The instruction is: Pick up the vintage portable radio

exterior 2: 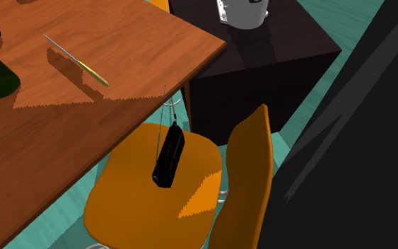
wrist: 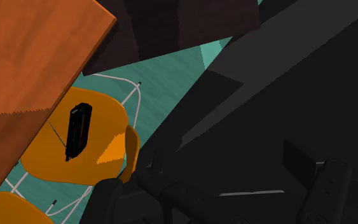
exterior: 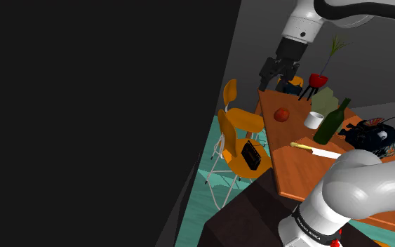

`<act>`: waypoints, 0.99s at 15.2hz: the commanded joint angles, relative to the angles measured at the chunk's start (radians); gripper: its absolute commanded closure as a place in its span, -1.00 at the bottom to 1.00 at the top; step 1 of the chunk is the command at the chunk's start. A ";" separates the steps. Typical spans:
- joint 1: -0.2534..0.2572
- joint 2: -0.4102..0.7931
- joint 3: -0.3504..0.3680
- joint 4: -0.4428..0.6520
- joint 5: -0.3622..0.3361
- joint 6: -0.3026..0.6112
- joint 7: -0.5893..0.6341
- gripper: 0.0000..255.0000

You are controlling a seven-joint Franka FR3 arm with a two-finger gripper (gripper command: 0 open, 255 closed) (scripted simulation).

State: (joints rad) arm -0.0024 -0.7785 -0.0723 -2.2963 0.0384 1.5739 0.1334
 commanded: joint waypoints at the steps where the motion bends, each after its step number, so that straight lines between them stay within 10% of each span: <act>1: 0.000 0.000 0.000 0.000 0.000 0.000 0.000 -1.00; 15: -0.081 0.218 -0.196 -0.186 -0.085 0.372 -0.155 -1.00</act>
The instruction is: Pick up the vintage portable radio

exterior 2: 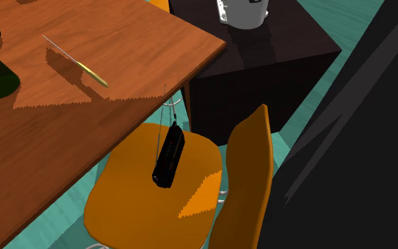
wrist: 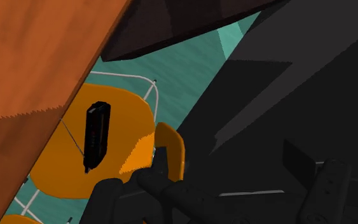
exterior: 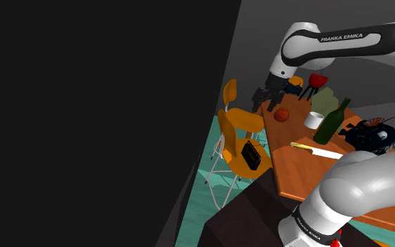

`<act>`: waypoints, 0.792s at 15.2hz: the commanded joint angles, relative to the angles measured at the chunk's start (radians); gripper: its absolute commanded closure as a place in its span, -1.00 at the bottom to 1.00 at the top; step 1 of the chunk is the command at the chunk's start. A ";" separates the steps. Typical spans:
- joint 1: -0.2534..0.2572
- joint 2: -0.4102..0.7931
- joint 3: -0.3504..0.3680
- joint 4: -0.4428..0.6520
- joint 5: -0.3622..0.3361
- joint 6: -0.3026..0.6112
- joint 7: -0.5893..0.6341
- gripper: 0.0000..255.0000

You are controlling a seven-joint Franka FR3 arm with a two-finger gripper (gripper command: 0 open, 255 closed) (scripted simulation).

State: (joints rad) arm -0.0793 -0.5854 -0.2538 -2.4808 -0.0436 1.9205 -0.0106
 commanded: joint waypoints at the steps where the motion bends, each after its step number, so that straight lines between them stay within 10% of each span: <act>1: -0.008 0.050 -0.029 -0.006 -0.006 0.053 -0.023 -1.00; 12: -0.026 0.404 -0.196 0.023 0.061 0.340 -0.200 -1.00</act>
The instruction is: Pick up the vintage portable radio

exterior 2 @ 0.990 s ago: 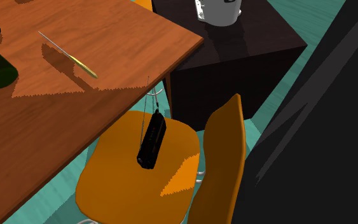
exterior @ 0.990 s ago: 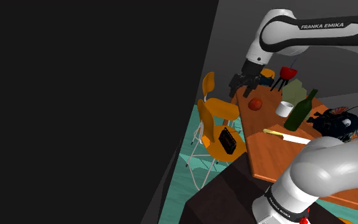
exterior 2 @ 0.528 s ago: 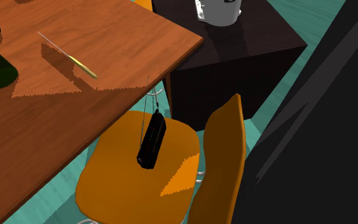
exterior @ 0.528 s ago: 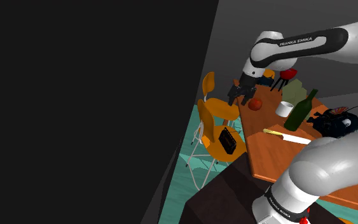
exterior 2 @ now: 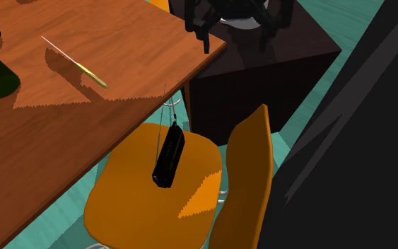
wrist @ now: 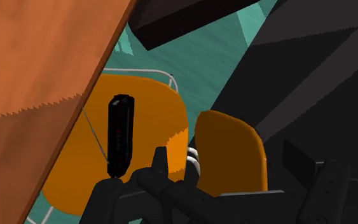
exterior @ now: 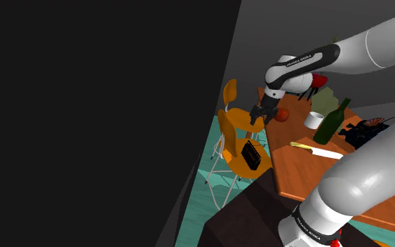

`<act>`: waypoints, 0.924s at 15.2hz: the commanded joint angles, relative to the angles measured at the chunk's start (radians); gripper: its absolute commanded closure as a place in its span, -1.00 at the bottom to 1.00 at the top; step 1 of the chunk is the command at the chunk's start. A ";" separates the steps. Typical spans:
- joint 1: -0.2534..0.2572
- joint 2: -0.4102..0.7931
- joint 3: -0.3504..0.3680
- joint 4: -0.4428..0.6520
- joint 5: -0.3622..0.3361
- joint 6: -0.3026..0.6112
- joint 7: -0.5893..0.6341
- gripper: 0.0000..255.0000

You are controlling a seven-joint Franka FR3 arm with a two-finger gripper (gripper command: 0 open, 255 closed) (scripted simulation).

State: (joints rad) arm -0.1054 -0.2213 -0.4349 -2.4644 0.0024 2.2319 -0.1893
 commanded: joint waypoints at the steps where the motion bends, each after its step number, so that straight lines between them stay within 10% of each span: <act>1: 0.000 0.078 -0.028 0.017 0.034 0.051 -0.044 -1.00; 14: -0.136 0.612 -0.030 0.264 0.396 0.214 -0.379 -1.00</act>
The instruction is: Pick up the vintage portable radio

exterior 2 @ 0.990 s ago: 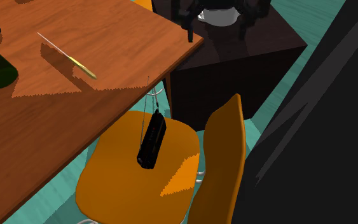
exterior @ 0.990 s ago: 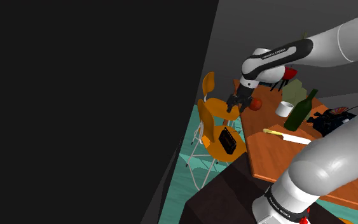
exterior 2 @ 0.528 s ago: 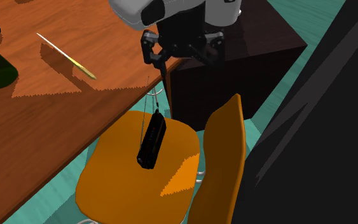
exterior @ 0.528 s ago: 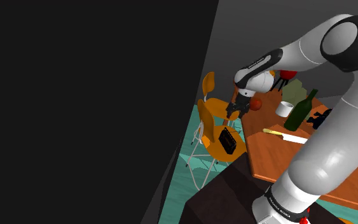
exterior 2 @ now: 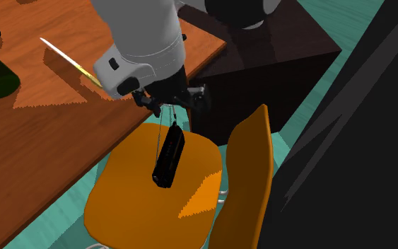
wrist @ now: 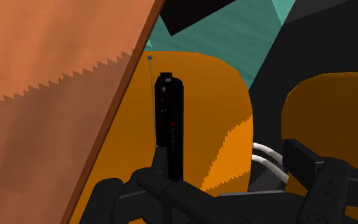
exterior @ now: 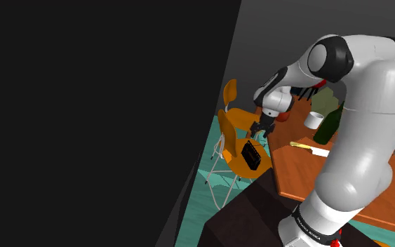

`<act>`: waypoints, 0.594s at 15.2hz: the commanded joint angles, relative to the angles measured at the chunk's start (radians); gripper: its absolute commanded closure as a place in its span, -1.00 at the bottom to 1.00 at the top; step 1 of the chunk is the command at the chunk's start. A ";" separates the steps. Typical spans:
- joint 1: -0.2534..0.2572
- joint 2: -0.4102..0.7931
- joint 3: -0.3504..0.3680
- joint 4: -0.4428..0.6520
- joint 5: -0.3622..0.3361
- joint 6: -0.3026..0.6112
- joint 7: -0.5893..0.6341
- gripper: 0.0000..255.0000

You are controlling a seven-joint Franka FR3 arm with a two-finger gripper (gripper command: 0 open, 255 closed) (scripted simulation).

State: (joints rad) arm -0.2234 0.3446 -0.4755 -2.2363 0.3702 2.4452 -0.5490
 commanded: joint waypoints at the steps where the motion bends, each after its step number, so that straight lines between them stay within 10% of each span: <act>1: -0.038 0.085 0.021 0.063 0.049 0.005 -0.037 -1.00; 9: -0.144 0.293 0.085 0.209 0.143 0.039 -0.110 -1.00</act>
State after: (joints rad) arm -0.3587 0.6191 -0.3959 -2.0311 0.5055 2.4763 -0.6512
